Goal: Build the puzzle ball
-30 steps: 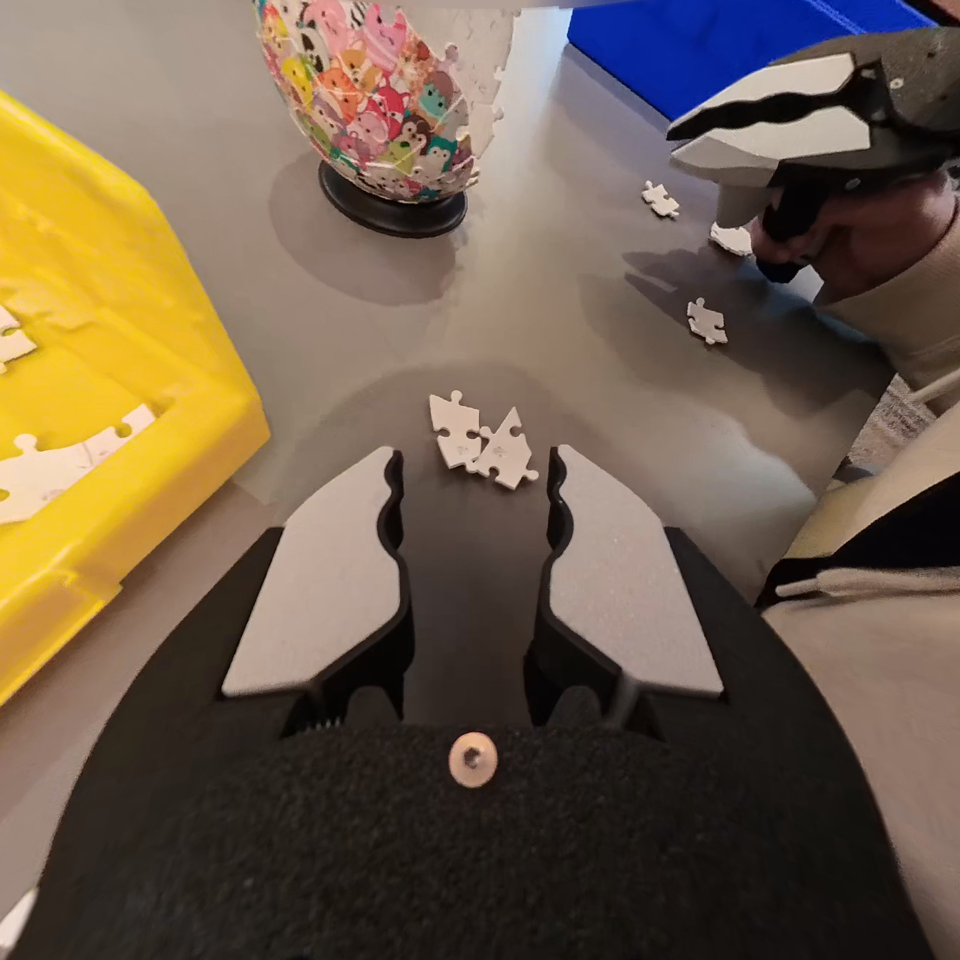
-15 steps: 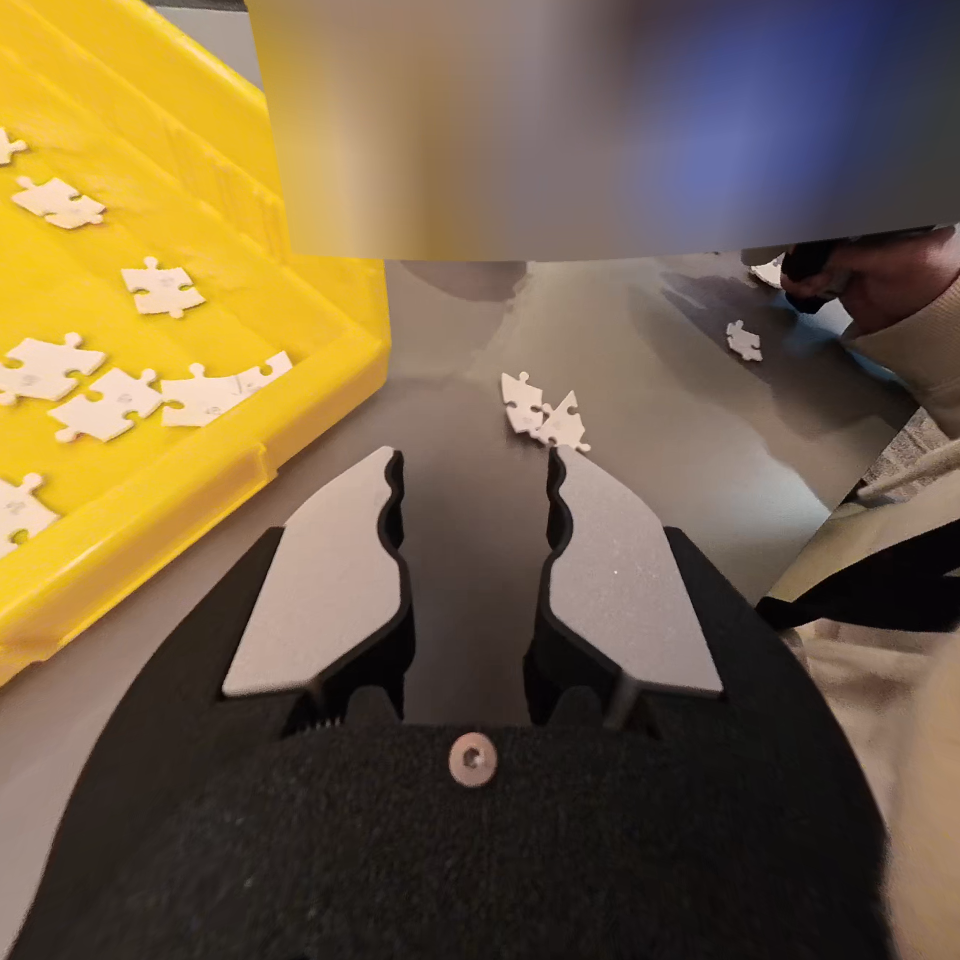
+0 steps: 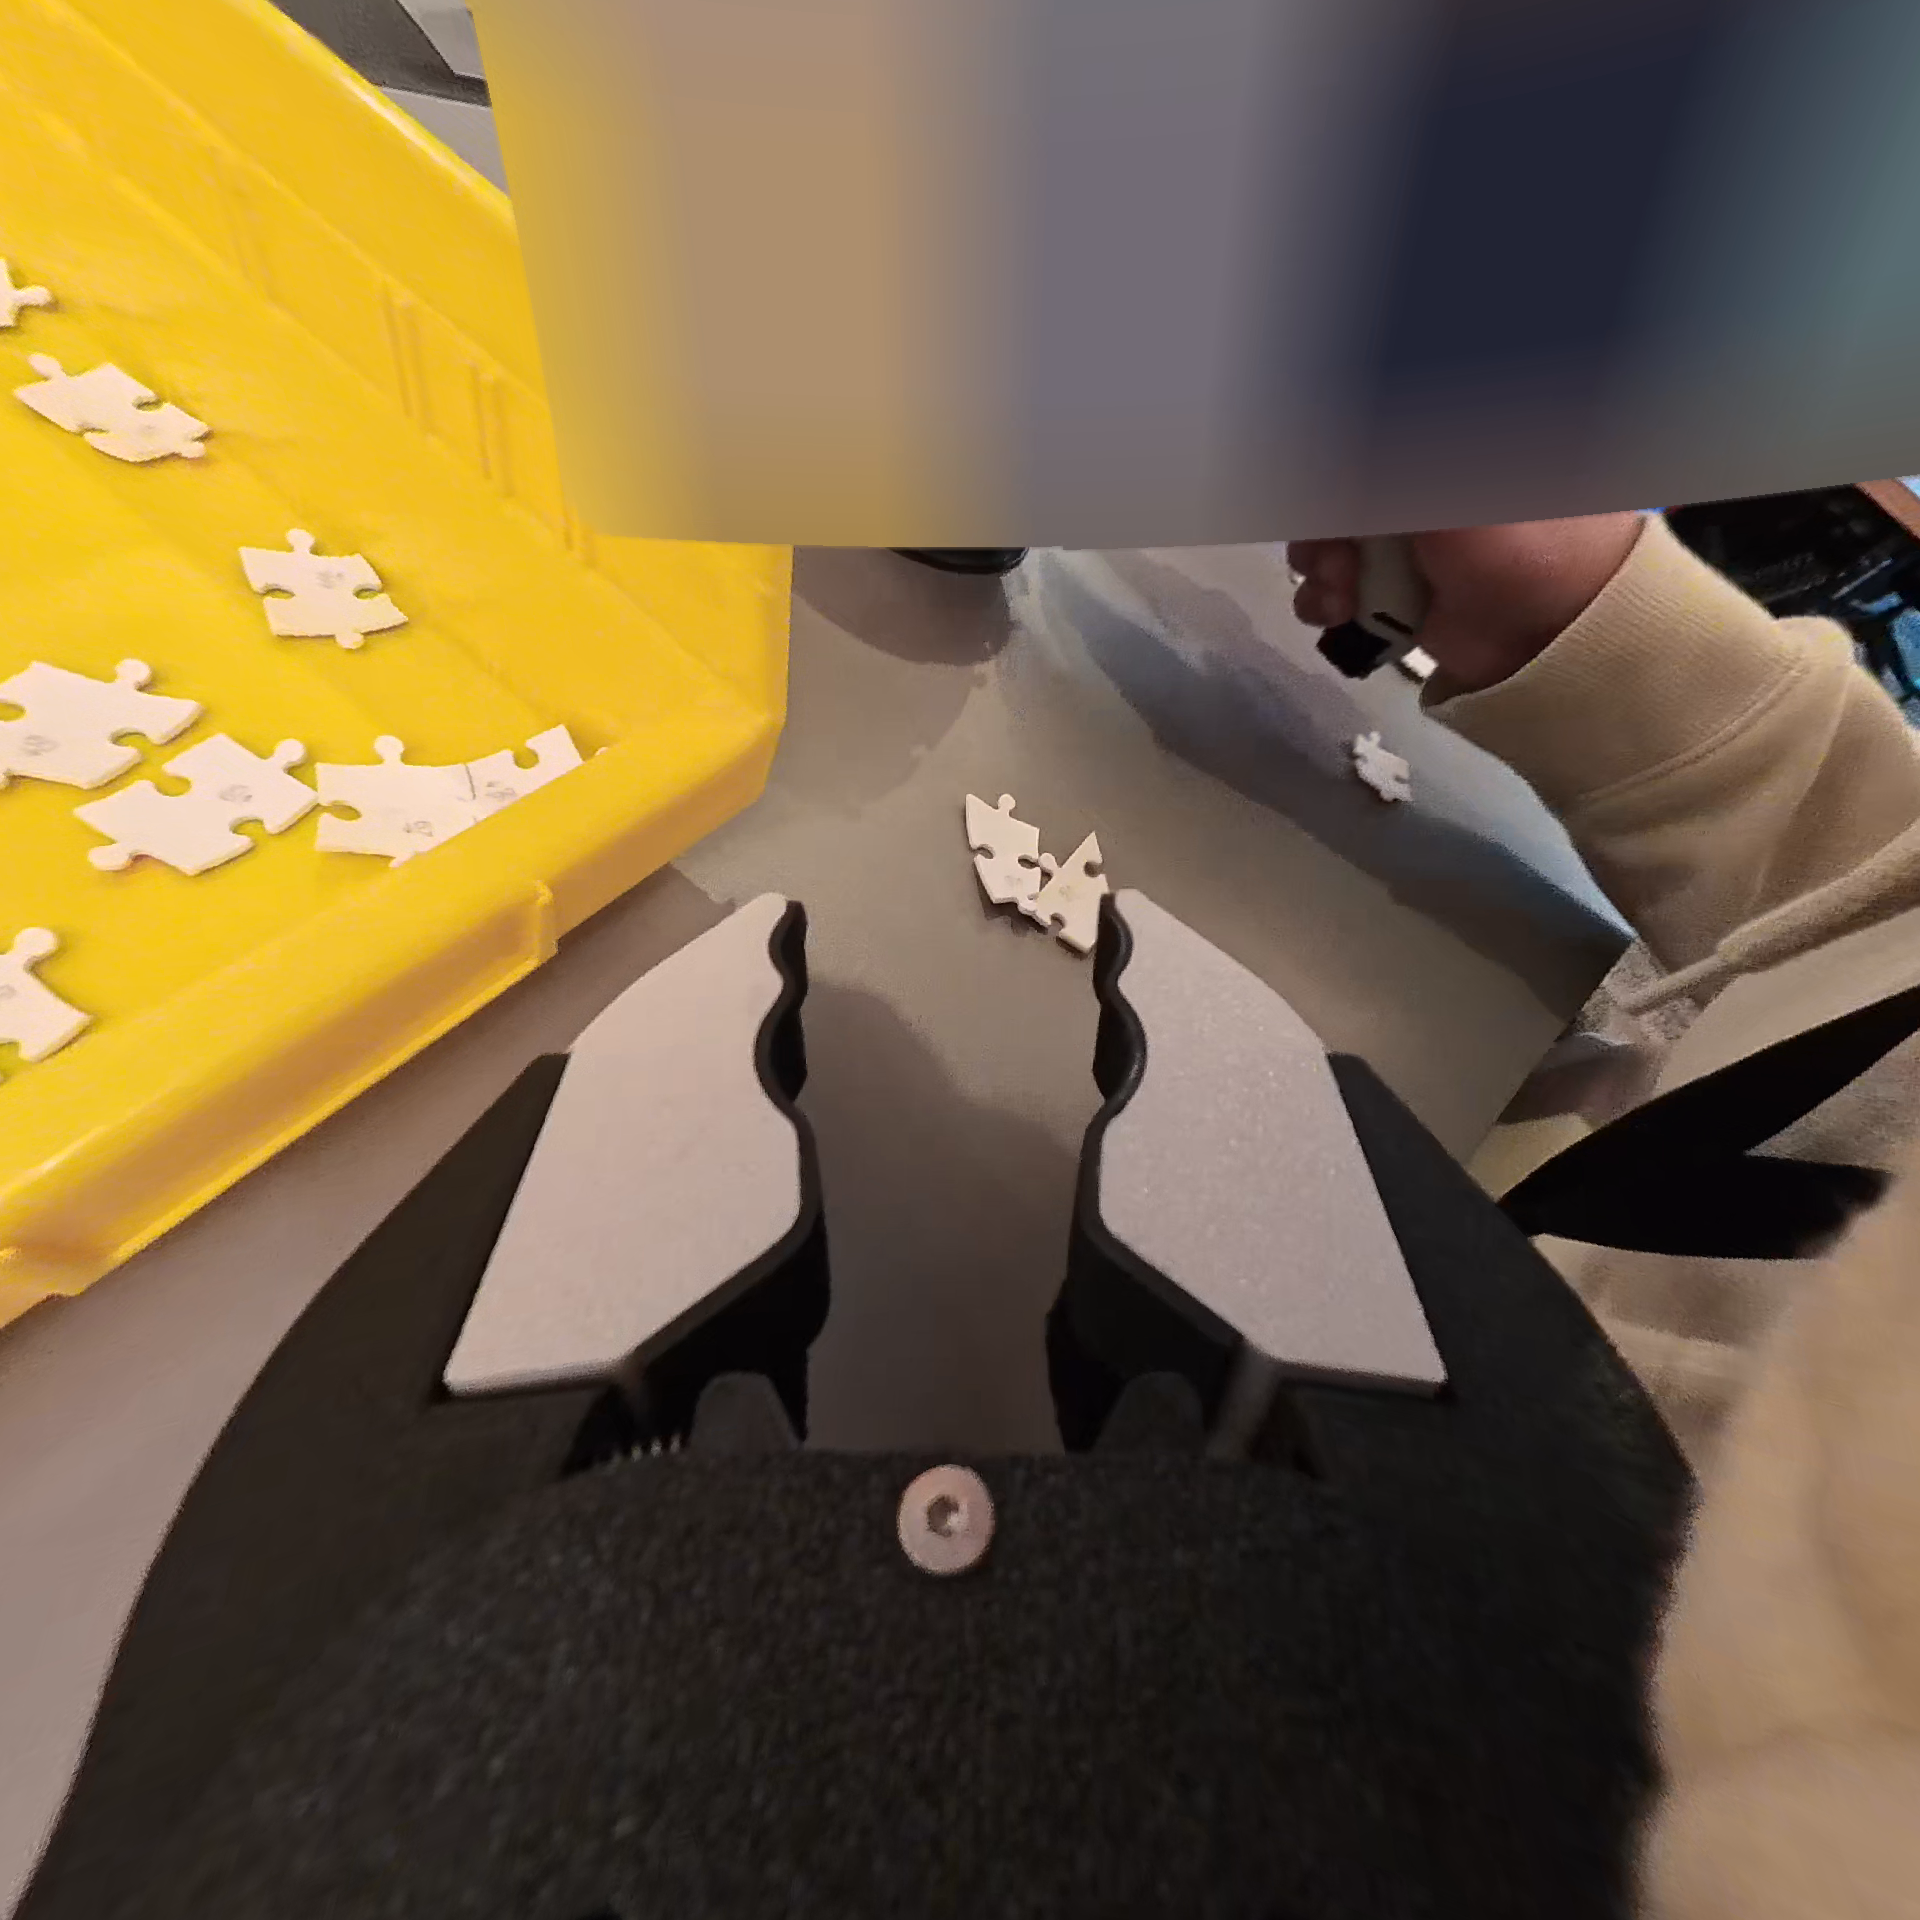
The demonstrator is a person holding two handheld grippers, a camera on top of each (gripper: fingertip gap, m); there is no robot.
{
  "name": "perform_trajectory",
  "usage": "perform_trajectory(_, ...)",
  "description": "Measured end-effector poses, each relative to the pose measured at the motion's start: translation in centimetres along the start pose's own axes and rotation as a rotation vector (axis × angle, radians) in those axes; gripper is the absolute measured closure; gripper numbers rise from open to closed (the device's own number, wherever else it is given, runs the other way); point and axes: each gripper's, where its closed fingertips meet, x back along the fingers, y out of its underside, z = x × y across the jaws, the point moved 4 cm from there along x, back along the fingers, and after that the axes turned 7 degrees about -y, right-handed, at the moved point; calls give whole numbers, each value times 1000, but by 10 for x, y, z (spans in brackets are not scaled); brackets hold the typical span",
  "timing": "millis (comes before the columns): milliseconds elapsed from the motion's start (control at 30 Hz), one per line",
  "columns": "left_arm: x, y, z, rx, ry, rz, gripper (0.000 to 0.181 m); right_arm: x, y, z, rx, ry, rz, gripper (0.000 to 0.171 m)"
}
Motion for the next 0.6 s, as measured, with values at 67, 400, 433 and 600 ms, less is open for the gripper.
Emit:
perform_trajectory(67,2,-1,-1,25,18,15,129,-7,3,-3,-68,-44,-41,135)
perform_trajectory(400,7,-3,-2,97,75,44,128,-5,0,0,-110,-8,-6,158)
perform_trajectory(433,8,-3,-2,96,75,44,129,-6,0,-1,-119,-17,-5,161)
perform_trajectory(600,8,-4,-2,96,73,44,129,-7,-1,0,-128,-19,2,168)
